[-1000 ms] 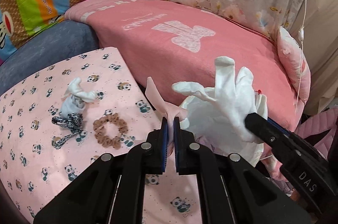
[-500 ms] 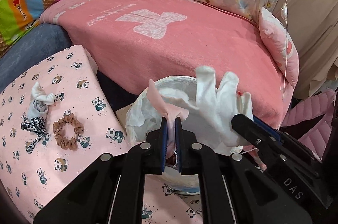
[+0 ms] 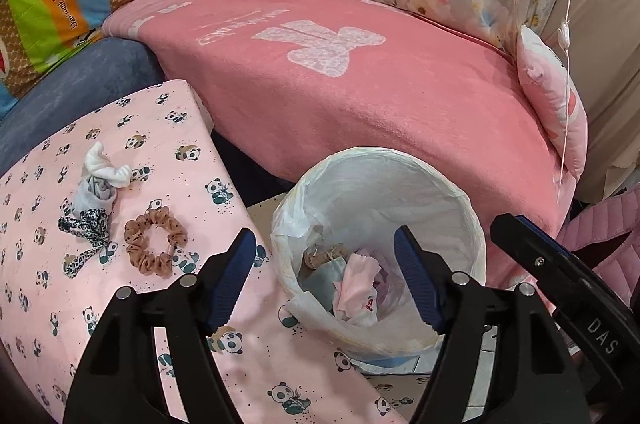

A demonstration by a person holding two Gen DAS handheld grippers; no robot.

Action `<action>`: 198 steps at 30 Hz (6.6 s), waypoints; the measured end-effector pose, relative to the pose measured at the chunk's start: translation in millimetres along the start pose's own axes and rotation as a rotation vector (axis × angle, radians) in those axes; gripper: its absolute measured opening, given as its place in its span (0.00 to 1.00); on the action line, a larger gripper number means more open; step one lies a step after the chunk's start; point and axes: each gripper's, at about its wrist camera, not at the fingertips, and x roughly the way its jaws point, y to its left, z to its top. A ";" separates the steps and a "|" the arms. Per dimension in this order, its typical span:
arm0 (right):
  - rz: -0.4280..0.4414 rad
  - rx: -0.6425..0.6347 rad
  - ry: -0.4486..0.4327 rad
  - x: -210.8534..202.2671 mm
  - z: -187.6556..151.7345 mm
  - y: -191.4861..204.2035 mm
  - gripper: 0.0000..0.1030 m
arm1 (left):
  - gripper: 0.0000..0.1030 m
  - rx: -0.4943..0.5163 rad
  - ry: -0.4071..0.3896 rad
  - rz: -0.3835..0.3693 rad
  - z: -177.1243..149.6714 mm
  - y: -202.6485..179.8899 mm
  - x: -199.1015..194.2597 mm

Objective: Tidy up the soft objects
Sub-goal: 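Carry the pink cloth and glove over the bin and open both tools, then move both open tools back to the scrunchies on the table, then grasp the leopard-print scrunchie with the left tool while the right tool grasps the tan scrunchie, then carry both scrunchies in both tools over the bin, then open both tools to drop the scrunchies into the bin, then move both open tools back to the grey sock and white glove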

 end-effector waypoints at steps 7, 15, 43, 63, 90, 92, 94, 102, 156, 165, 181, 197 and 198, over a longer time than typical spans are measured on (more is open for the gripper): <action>0.014 -0.036 0.019 6.2 -4.1 17.0 0.34 | 0.66 -0.048 -0.007 0.020 -6.0 22.4 -6.1; 0.035 -0.084 0.048 17.6 -11.5 44.4 0.35 | 0.66 -0.115 -0.012 0.058 -13.5 57.2 -13.2; 0.064 -0.273 0.262 157.0 -54.3 163.4 0.41 | 0.82 -0.350 0.034 0.258 -19.7 217.8 29.1; 0.021 -0.339 0.328 208.5 -88.6 183.6 0.12 | 0.19 -0.395 0.054 0.147 -43.0 237.5 27.5; 0.064 -0.197 0.114 75.0 -30.3 122.2 0.10 | 0.19 -0.179 -0.031 0.067 -11.7 95.0 -29.2; 0.056 -0.181 0.099 66.4 -24.9 112.1 0.10 | 0.19 -0.156 -0.032 0.058 -9.2 81.6 -29.7; 0.049 -0.163 0.085 58.6 -19.9 100.8 0.10 | 0.19 -0.133 -0.035 0.052 -7.3 69.9 -30.0; 0.018 -0.107 0.046 32.7 -4.3 54.9 0.10 | 0.19 -0.054 -0.036 0.019 -2.8 27.9 -27.4; -0.019 -0.104 0.027 15.4 -4.9 34.1 0.27 | 0.80 -0.106 -0.092 0.038 -6.3 31.7 -39.1; -0.012 -0.146 0.047 20.4 -16.0 55.4 0.27 | 0.80 -0.148 -0.087 0.053 -15.6 55.1 -41.9; 0.012 -0.240 0.107 44.7 -38.9 106.1 0.32 | 0.80 -0.245 -0.072 0.099 -31.3 117.1 -43.0; 0.089 -0.319 0.199 108.2 -50.5 169.6 0.32 | 0.80 -0.342 -0.038 0.210 -39.6 213.0 -25.6; 0.096 -0.325 0.203 114.3 -49.5 174.3 0.32 | 0.80 -0.348 -0.037 0.214 -38.4 218.3 -23.1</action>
